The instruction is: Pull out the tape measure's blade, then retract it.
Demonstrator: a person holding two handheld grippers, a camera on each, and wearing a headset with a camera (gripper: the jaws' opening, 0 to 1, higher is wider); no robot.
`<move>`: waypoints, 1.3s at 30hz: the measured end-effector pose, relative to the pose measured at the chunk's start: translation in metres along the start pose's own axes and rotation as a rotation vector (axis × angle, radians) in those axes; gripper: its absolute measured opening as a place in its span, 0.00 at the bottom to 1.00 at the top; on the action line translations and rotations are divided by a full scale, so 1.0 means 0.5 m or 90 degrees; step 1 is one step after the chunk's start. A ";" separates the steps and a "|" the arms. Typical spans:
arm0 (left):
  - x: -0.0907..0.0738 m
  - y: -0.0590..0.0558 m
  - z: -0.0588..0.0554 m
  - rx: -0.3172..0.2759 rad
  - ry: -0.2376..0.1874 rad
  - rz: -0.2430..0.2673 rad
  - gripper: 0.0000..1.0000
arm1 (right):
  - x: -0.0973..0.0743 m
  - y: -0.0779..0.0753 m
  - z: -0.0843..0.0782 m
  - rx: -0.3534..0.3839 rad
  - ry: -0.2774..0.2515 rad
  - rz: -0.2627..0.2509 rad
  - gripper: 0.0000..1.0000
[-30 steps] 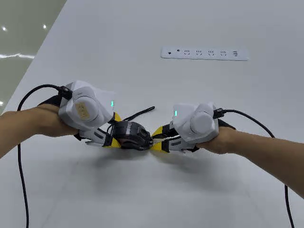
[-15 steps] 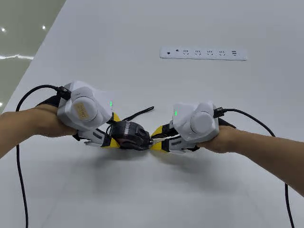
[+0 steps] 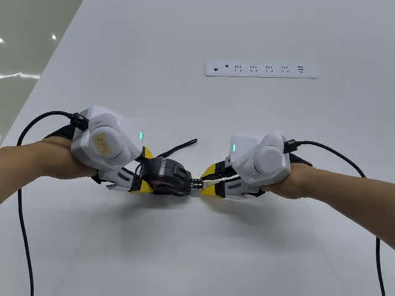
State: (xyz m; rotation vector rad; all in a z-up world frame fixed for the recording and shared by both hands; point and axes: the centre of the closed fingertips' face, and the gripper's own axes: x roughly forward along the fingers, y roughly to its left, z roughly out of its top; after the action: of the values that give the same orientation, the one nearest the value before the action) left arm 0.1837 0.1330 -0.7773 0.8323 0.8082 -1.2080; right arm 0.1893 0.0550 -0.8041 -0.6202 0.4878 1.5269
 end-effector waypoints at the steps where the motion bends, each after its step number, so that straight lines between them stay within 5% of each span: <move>1: 0.000 0.000 0.000 0.000 0.000 0.000 0.25 | 0.000 0.000 0.000 0.001 0.000 0.000 0.12; 39: 0.000 0.003 -0.003 -0.014 -0.004 0.007 0.25 | -0.015 -0.003 -0.014 -0.019 0.012 0.000 0.12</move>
State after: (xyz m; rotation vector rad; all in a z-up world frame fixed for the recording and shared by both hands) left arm 0.1849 0.1347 -0.7777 0.8138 0.8097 -1.1899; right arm 0.1913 0.0449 -0.8043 -0.6575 0.4798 1.5326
